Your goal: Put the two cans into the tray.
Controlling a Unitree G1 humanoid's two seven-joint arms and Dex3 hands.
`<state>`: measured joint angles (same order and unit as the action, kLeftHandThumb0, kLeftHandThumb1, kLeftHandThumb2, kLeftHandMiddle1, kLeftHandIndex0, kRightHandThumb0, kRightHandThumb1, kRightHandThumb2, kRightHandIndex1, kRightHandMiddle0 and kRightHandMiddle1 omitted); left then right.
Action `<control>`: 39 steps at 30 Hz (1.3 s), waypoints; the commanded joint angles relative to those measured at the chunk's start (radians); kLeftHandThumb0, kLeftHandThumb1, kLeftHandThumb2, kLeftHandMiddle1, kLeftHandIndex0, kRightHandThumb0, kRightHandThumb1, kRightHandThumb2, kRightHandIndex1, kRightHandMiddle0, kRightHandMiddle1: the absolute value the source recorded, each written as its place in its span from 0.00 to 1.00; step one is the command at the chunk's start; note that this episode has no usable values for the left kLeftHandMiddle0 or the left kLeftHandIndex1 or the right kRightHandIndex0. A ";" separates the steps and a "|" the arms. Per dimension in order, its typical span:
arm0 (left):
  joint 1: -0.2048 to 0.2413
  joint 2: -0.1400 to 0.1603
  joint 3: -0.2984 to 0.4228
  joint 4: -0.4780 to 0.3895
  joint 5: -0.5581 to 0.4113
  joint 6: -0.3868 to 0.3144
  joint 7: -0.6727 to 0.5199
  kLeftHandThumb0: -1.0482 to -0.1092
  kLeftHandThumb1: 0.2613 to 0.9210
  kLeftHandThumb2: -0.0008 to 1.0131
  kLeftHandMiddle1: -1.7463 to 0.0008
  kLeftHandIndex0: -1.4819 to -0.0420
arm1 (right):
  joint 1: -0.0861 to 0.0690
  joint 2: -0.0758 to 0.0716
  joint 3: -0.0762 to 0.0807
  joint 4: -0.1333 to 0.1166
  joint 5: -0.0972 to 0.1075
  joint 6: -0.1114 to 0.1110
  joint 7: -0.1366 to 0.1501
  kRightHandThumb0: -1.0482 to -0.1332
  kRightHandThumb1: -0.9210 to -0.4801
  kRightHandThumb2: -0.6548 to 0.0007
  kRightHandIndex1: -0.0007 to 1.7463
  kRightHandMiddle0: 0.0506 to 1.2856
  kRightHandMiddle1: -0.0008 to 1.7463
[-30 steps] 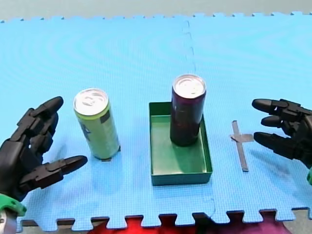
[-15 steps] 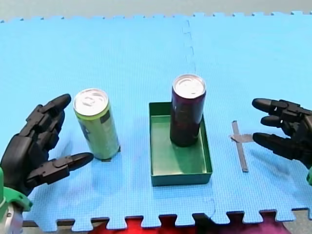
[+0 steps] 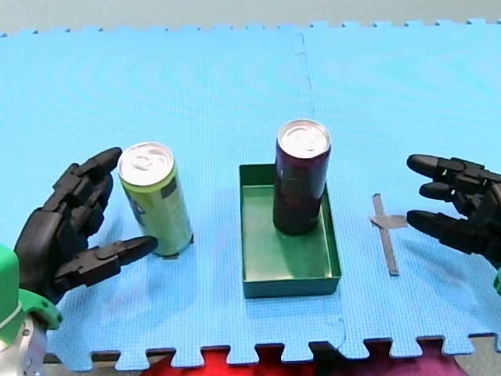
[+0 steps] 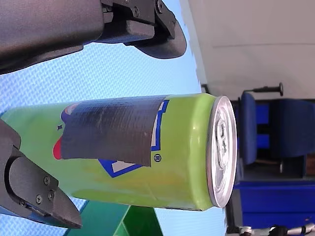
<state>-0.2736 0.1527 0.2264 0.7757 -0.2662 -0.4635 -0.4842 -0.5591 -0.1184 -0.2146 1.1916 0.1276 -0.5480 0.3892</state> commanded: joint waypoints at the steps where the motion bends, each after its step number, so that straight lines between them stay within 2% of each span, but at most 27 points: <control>1: -0.009 0.004 0.002 0.001 -0.008 0.016 -0.005 0.04 0.61 0.00 0.99 0.96 | -0.008 -0.005 -0.004 0.002 0.004 -0.001 0.001 0.59 0.41 1.00 0.79 0.78 0.01; 11: -0.019 0.013 -0.008 -0.029 -0.007 0.090 -0.020 0.07 0.60 0.00 1.00 0.97 | -0.010 -0.006 -0.001 0.002 -0.002 -0.004 -0.006 0.59 0.41 1.00 0.79 0.79 0.01; 15: -0.026 0.016 -0.007 -0.021 -0.010 0.100 -0.032 0.07 0.60 0.00 1.00 0.97 | -0.010 -0.008 0.001 0.000 -0.007 -0.005 -0.008 0.59 0.41 1.00 0.79 0.79 0.01; 39: -0.094 0.039 0.030 0.141 -0.028 0.039 -0.129 0.16 0.60 0.00 1.00 0.96 | -0.008 -0.008 -0.005 -0.001 -0.001 -0.006 0.002 0.59 0.41 1.00 0.79 0.80 0.00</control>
<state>-0.3600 0.1827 0.2515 0.9071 -0.2920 -0.4186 -0.6096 -0.5645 -0.1204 -0.2169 1.1914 0.1226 -0.5487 0.3913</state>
